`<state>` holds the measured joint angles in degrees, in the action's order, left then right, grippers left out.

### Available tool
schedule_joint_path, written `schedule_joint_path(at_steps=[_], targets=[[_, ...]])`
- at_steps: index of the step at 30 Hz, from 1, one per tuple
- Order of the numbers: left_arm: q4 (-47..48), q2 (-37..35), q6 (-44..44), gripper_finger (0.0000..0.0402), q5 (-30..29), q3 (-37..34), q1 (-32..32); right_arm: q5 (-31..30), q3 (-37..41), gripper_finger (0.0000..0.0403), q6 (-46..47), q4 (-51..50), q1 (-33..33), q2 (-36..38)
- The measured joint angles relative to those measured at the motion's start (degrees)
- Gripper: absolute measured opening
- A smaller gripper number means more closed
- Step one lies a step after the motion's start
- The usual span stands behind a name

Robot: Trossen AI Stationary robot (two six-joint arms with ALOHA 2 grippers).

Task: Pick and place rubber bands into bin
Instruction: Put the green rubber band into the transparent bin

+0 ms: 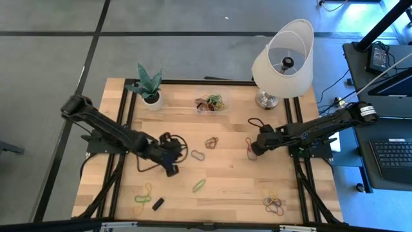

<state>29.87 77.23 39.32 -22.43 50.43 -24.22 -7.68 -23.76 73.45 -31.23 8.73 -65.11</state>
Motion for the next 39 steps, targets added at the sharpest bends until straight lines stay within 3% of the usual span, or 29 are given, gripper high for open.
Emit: schedule_joint_path(at_steps=[6, 11, 17, 22, 28, 39], targets=[[0.03, -11.15, -1.58, 0.0001, 0.06, -8.46, 1.56, 0.02, -0.01, 0.0016, 2.6, 6.24, 0.02, -3.14], [0.41, -20.01, -6.01, 0.0001, 0.14, -13.04, 2.97, 0.2, -2.18, 0.0005, 6.07, 4.91, 0.85, -5.27], [0.32, -28.98, -13.46, 0.0002, 1.32, -17.33, 7.04, -4.65, -13.74, 0.0002, 7.12, -8.12, 0.87, -5.33], [0.17, -33.88, -20.55, 0.0002, 7.73, -20.04, 12.56, -9.56, -27.4, 0.0002, 6.93, -22.15, 0.87, -6.7], [0.0, -35.41, -28.29, 0.0002, 15.92, -21.99, 18.73, -12.3, -43.64, 0.0001, -3.59, -26.36, -1.05, -13.66], [-1.53, -36.0, -28.17, 0.0002, 15.61, -22.25, 21.43, -12.71, -73.48, 0.0, -31.35, -26.37, -12.09, -38.32]])
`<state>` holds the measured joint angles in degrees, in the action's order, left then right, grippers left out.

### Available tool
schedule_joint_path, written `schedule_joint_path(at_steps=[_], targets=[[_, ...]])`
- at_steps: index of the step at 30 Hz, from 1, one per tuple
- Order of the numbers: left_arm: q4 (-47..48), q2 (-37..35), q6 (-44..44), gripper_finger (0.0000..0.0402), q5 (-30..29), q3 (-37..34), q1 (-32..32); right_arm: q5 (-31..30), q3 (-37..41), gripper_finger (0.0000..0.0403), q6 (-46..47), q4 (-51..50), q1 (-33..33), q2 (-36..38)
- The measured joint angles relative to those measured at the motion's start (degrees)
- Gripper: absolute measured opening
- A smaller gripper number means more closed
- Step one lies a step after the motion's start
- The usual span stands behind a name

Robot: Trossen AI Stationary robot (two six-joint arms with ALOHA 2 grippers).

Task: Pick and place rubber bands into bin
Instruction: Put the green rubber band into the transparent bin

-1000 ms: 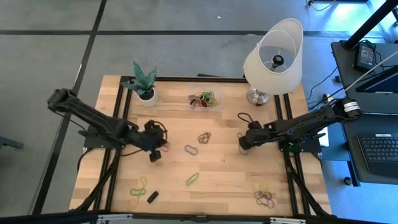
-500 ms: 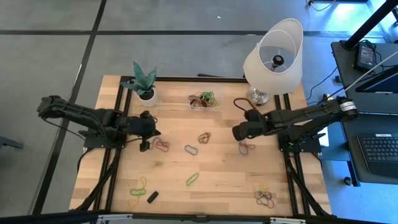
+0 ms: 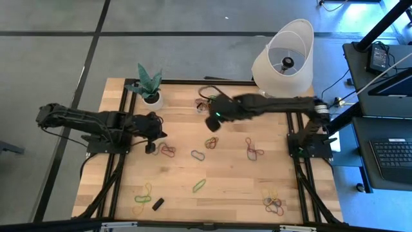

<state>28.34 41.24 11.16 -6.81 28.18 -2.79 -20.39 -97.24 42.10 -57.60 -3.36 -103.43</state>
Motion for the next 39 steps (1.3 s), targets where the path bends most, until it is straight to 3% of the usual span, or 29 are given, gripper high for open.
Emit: schedule_joint_path(at_steps=[6, 16, 27, 39], targets=[[0.75, -3.85, 3.8, 0.0002, -1.95, 0.0, -1.51, 2.73, -9.63, 0.0, -11.18, -1.39, -7.48, -11.0], [2.7, -11.28, 7.77, 0.0002, -10.39, 0.0, -4.79, 5.07, -10.31, 0.0001, -18.72, -3.88, -17.23, -20.79], [2.94, -12.26, 7.83, 0.0002, -15.13, 0.0, -4.79, 8.05, -10.31, 0.0048, -20.14, -5.31, -19.69, -22.59], [3.69, -12.22, 5.91, 0.0002, -14.77, 0.0, -4.79, 8.01, -10.31, 0.0095, -21.26, -8.68, -19.73, -22.57]])
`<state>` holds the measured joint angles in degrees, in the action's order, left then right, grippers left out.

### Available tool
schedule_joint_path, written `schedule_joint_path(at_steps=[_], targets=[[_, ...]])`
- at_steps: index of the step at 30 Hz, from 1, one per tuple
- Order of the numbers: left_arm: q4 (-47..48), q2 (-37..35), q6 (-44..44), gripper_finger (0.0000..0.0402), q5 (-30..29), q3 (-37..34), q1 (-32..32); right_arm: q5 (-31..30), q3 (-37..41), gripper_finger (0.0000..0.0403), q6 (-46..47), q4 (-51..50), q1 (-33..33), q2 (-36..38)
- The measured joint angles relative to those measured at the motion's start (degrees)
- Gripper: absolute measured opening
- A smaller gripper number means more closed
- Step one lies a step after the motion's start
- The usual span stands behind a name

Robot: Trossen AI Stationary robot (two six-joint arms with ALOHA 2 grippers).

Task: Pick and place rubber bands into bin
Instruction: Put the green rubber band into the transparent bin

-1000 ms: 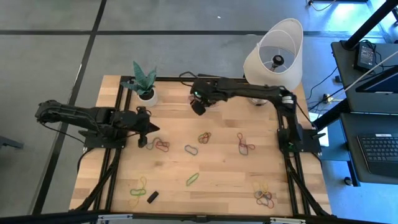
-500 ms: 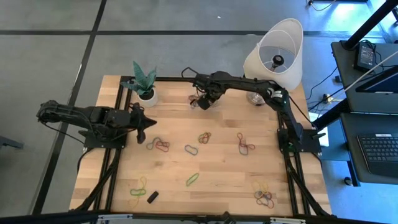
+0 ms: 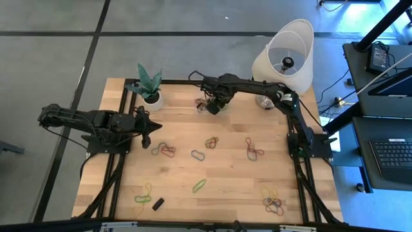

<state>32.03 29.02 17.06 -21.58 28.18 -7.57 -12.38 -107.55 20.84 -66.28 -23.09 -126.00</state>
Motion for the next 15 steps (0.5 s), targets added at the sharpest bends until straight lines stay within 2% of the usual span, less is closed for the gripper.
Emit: schedule_joint_path(at_steps=[3, 8, 13, 15], targets=[[0.35, 0.0, -4.19, 0.0002, 2.94, 0.0, 0.0, -0.05, 0.0, 0.009, 0.11, -1.1, 0.61, 0.81], [-0.65, 0.0, -3.87, 0.0002, 9.29, 0.02, 0.0, -2.05, 0.0, 0.0057, 2.89, -0.55, 3.37, 4.62], [-0.57, 0.02, -3.74, 0.0003, 10.35, 0.02, 0.0, -3.15, -0.02, 0.001, 4.82, -0.43, 7.54, 9.15], [-0.58, 0.32, -3.73, 0.0003, 10.36, 0.02, 0.0, -4.84, -0.02, 0.0006, 6.79, -0.9, 9.88, 10.12]])
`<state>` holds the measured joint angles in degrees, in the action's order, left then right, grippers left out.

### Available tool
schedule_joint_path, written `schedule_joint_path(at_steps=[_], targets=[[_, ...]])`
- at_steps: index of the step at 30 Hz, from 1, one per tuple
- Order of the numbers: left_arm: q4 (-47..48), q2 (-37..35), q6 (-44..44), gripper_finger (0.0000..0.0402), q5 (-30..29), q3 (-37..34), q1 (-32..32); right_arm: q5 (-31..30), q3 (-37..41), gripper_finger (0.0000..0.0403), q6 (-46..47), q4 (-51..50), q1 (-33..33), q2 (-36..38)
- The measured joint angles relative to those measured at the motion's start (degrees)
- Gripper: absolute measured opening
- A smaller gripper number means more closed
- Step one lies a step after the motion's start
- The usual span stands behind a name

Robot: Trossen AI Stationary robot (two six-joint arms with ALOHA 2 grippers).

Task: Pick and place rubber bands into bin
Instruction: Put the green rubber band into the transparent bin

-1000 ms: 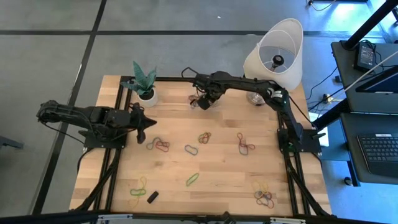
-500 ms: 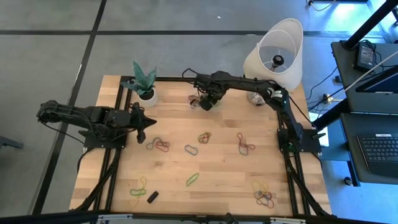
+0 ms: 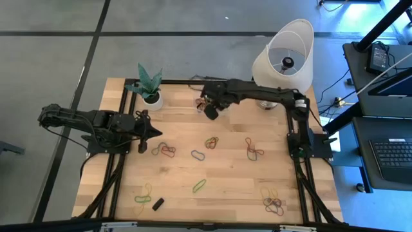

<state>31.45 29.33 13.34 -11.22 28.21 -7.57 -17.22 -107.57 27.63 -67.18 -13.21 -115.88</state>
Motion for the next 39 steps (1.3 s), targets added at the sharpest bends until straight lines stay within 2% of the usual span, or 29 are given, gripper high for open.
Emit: schedule_joint_path(at_steps=[4, 11, 20, 26, 28, 31, 36, 39], targets=[[0.01, 1.51, 1.97, 0.0003, -0.02, 0.0, -0.51, -3.97, 0.04, 0.0014, 3.64, -2.96, 5.78, 0.38], [-0.22, 5.48, 3.83, 0.0003, 0.02, 0.0, -3.69, -5.03, 0.04, 0.0005, 5.14, -4.02, 14.46, 0.39], [-0.28, 8.9, 10.83, 0.0003, -3.13, 0.8, -8.24, -6.33, 0.11, 0.0002, 5.14, -8.86, 20.35, 0.77], [-0.36, 14.63, 9.34, 0.0003, -6.84, 6.03, -10.08, -8.93, 0.71, 0.0002, 5.3, -11.39, 24.28, 1.13], [-0.36, 17.01, 8.59, 0.0003, -7.3, 7.92, -10.14, -9.32, 4.5, 0.0001, 5.52, -8.5, 25.51, 3.14], [0.06, 20.72, 9.48, 0.0003, -7.28, 10.34, -10.14, -8.99, 15.39, 0.0001, 7.88, 0.1, 27.13, 9.27], [0.5, 27.82, 13.69, 0.0003, -7.04, 15.39, -12.53, -5.74, 35.47, 0.0001, 14.46, 14.93, 30.53, 23.46], [5.56, 32.9, 18.67, 0.0003, -7.06, 20.04, -14.47, -4.93, 45.03, 0.0001, 17.39, 19.95, 32.97, 32.21]])
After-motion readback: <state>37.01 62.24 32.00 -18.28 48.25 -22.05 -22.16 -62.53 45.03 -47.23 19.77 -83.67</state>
